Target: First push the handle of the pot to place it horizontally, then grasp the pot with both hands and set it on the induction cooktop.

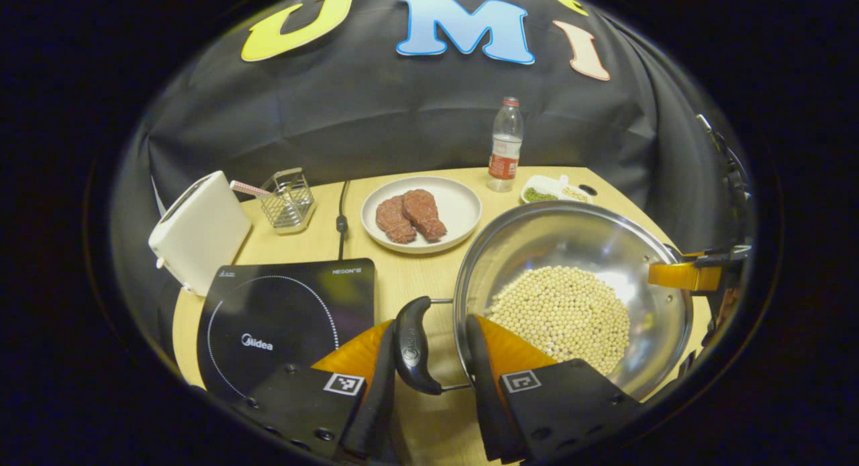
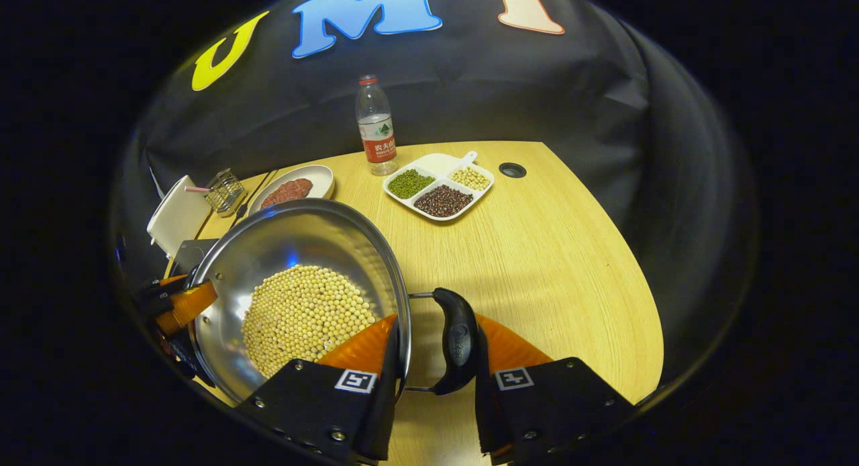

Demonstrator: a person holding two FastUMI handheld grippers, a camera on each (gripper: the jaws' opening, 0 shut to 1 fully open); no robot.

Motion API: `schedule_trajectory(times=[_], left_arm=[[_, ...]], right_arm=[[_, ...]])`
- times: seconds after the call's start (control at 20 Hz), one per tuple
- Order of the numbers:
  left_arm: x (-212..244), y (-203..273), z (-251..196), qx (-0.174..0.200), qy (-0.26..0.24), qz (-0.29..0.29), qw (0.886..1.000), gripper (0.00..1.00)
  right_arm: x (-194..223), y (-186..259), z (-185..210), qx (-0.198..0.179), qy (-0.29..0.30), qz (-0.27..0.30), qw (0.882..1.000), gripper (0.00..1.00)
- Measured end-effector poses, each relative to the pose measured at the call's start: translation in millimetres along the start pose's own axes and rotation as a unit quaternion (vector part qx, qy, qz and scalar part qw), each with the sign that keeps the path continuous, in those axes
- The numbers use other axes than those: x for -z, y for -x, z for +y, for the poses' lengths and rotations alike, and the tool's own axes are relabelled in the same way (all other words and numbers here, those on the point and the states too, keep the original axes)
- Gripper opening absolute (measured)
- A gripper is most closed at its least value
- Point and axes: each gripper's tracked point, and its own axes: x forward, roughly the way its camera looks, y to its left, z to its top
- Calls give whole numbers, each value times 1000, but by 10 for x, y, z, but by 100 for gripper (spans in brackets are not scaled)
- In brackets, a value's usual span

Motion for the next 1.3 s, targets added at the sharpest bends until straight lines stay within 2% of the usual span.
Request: schedule_trajectory(times=[0.1, 0.3, 0.35, 0.5, 0.65, 0.7, 0.75, 0.8, 0.9, 0.95, 1.1, 1.3], left_arm=[[-40, 115, 47, 2, 4, 0, 1000, 57], [-90, 299, 208, 3, 10, -4, 1000, 63], [-96, 346, 266, 3, 10, -5, 1000, 60], [-113, 446, 455, 3, 13, -7, 1000, 60], [-74, 506, 698, 0, 21, -3, 1000, 57], [-71, 529, 778, -3, 23, -3, 1000, 60], [-60, 567, 838, -6, 24, -3, 1000, 57], [-81, 607, 911, -9, 25, -4, 1000, 60], [-89, 674, 1089, -13, 27, -5, 1000, 60], [-79, 700, 1183, -14, 29, -5, 999, 57], [-66, 755, 1446, -15, 38, -4, 999, 63], [-23, 782, 1791, -19, 40, -3, 999, 57]], right_arm=[[-19, 113, 51, 2, 0, 0, 1000, 49], [-71, 285, 205, 0, 2, -8, 1000, 49], [-76, 313, 261, -2, 2, -10, 1000, 49], [-101, 399, 433, -3, 6, -12, 1000, 49], [-110, 420, 650, -3, 13, -10, 1000, 49], [-117, 422, 734, -5, 13, -9, 1000, 49], [-112, 435, 817, -8, 13, -8, 1000, 49], [-119, 451, 901, -11, 14, -9, 1000, 49], [-142, 477, 1063, -15, 18, -11, 1000, 49], [-150, 490, 1142, -15, 19, -11, 1000, 49], [-188, 512, 1363, -16, 24, -16, 999, 49], [-181, 489, 1671, -22, 29, -15, 999, 49]])
